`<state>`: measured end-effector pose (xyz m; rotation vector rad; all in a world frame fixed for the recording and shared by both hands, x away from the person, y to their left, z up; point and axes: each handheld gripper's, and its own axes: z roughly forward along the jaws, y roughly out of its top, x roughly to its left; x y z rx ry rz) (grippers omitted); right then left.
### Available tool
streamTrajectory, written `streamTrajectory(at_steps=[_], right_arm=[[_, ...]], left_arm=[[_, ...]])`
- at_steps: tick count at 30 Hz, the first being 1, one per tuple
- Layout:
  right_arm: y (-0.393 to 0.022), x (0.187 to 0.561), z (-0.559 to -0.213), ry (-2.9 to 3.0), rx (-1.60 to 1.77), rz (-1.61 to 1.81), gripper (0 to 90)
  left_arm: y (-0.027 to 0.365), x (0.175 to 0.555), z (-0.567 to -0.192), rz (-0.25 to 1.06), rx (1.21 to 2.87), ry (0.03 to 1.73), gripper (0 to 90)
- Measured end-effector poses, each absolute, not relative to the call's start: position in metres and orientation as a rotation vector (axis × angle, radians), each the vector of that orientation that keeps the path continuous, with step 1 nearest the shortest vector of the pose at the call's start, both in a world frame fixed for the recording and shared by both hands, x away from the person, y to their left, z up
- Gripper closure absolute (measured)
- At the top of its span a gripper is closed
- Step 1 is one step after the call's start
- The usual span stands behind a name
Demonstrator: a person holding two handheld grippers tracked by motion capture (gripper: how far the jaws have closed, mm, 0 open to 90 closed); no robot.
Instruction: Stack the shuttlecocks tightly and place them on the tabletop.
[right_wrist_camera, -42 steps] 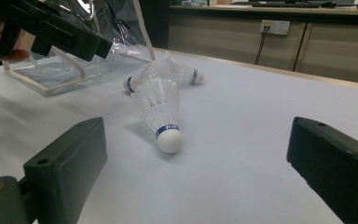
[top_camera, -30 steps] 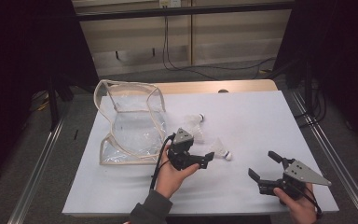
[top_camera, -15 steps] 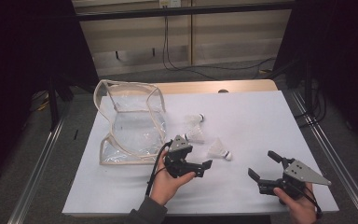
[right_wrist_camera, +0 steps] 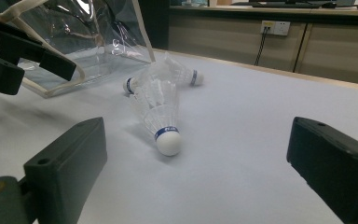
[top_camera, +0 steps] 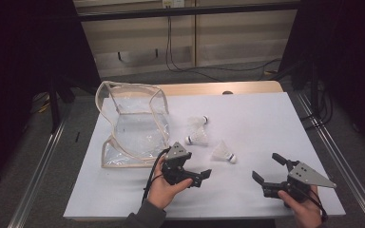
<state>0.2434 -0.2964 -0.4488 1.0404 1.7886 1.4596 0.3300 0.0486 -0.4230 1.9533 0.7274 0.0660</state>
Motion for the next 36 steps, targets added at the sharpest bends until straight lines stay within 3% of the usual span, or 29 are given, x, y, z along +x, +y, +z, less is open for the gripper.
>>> streamTrajectory(at_steps=[36], right_arm=[[-0.299, 0.241, -0.449, 1.779, 1.047, 1.455, 4.3]], left_arm=[[0.078, 0.327, -0.422, -0.010, 1.999, 0.632, 3.6]])
